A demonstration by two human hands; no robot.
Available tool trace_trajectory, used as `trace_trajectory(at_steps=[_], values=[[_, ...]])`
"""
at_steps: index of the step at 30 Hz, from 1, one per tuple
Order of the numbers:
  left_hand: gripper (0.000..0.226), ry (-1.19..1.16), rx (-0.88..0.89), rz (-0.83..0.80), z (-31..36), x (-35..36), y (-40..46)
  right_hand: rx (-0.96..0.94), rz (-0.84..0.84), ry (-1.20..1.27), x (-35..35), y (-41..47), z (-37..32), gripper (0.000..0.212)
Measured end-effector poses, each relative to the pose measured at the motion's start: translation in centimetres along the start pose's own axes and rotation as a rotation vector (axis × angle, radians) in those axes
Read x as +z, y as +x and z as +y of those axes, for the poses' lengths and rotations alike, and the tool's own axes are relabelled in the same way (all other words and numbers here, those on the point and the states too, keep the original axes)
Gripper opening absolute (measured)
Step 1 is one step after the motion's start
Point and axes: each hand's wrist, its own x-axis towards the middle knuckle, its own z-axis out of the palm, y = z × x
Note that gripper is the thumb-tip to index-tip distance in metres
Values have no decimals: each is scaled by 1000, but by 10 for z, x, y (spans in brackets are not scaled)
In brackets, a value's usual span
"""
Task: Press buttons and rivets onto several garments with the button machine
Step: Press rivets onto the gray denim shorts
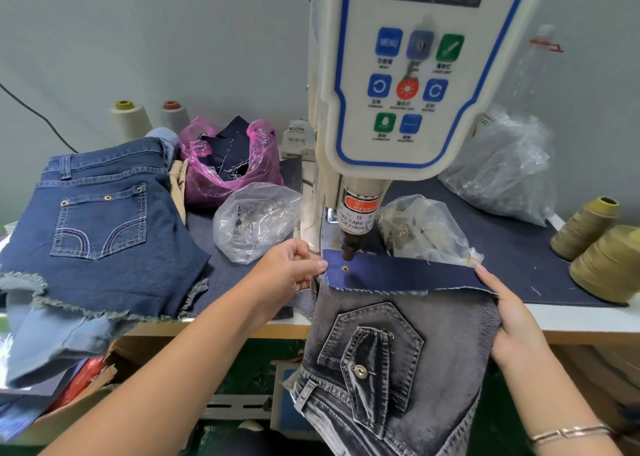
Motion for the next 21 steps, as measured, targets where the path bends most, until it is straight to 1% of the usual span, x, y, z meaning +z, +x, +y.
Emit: trace_trajectory(at_steps=[2,6,8,9,11,13,16,19,21], values=[[29,6,7,-12,-1,-2,0,-9,-1,1,1,-2,0,16],[24,61,39,-105,1,-9,-4,18,-19,-16,3,-12,4,34],[20,123,39,-165,4,-15,-10,71,-62,2,3,-22,9,34],[19,178,28,-180,6,-18,-12,94,-100,10,4,-27,11,33],[29,330,-5,-186,11,-23,-19,107,-184,0,10,-38,18,34],[35,487,-10,-195,17,-27,-25,58,-237,-57,20,-49,24,35],[27,658,68,-245,25,-22,-35,-46,-304,-181,40,-62,29,43],[27,953,216,-309,28,-5,-44,-110,-408,-258,57,-76,32,23],[30,981,274,-358,29,9,-51,-114,-461,-298,65,-85,34,21]])
